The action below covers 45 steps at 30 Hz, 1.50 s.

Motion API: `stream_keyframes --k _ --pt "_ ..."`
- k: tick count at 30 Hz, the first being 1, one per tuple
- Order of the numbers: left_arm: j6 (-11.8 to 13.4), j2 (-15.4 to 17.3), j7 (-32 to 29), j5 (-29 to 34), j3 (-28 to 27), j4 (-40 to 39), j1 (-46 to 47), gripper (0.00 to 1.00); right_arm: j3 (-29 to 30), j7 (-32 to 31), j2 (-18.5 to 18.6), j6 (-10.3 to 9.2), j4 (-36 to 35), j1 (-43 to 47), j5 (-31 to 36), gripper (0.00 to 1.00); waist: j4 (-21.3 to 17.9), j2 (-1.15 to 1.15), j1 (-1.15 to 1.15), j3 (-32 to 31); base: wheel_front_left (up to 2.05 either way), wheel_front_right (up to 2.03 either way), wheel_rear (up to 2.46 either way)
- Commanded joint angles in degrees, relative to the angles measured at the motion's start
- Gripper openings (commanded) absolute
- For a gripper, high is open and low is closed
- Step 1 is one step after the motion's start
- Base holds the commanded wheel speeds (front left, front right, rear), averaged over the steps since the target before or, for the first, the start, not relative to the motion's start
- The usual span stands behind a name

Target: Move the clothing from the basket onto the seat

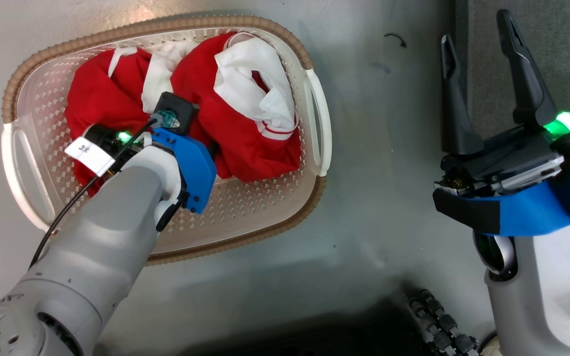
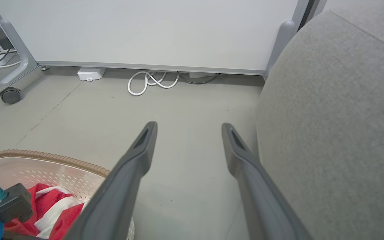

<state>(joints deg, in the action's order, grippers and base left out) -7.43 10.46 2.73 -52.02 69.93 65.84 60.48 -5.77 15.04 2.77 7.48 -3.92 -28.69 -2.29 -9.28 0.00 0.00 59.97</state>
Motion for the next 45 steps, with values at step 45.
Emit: stream_keyframes --k 45 --pt "0.84 1.22 12.54 13.86 -25.08 -17.85 -17.50 0.00 0.45 0.21 0.21 0.03 8.02 6.16 -1.27 1.00 8.03 0.00 0.00 -30.66 0.00 0.00 0.00"
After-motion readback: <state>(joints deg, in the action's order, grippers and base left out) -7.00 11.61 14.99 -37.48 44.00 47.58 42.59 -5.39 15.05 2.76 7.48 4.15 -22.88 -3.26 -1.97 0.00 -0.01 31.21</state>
